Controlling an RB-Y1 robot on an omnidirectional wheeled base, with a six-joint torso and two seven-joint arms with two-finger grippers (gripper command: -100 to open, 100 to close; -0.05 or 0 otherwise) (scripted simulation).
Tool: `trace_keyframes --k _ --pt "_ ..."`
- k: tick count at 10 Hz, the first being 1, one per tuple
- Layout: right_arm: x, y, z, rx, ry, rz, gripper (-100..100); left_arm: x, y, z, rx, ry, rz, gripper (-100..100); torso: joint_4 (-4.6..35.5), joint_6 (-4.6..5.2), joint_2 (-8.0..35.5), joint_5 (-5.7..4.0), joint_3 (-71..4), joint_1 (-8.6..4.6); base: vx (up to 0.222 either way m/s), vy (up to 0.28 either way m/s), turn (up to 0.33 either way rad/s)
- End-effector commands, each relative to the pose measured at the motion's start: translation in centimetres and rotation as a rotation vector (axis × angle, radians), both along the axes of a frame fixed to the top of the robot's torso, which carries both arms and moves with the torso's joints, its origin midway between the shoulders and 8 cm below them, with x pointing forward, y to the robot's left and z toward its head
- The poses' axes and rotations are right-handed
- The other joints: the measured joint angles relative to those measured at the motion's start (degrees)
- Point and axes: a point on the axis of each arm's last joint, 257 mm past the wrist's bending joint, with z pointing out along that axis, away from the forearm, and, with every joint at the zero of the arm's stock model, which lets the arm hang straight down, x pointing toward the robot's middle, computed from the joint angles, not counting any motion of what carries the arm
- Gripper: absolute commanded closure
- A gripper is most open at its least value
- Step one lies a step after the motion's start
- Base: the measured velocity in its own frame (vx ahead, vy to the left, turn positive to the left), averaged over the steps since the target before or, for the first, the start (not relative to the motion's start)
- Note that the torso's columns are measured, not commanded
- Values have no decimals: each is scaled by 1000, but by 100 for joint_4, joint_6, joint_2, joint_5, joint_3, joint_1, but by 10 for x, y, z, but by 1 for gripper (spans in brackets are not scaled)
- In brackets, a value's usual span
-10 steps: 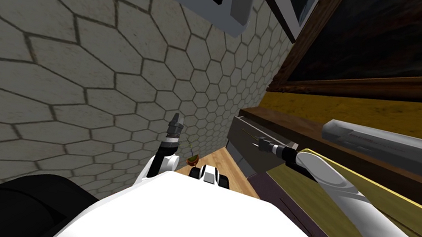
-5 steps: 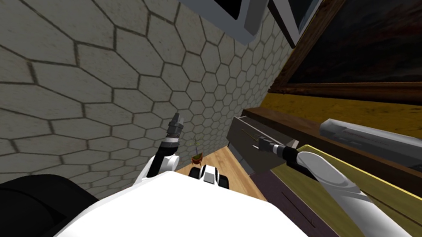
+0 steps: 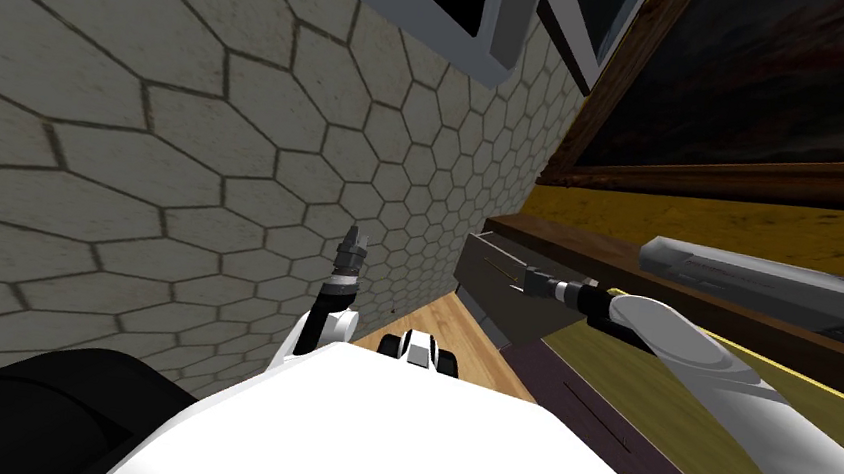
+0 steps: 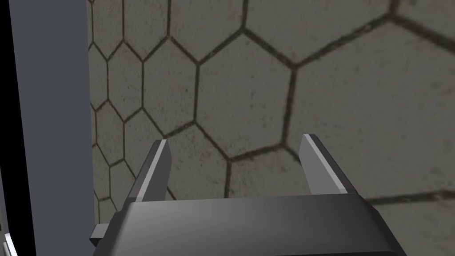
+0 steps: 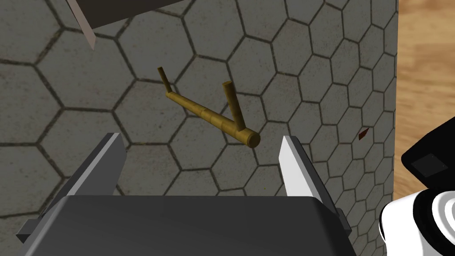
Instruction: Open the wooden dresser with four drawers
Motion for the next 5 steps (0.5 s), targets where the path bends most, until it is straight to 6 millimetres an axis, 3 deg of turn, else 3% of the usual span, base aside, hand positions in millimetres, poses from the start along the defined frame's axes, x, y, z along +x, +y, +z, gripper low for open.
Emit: trace_keyframes --k 1,5 --pt "0 0 0 0 0 0 0 0 0 0 0 0 0 0 0 0 0 0 -1 -3 0 0 0" --pt "0 0 0 0 0 0 0 0 0 0 0 0 0 0 0 0 -1 1 -1 2 0 0 0"
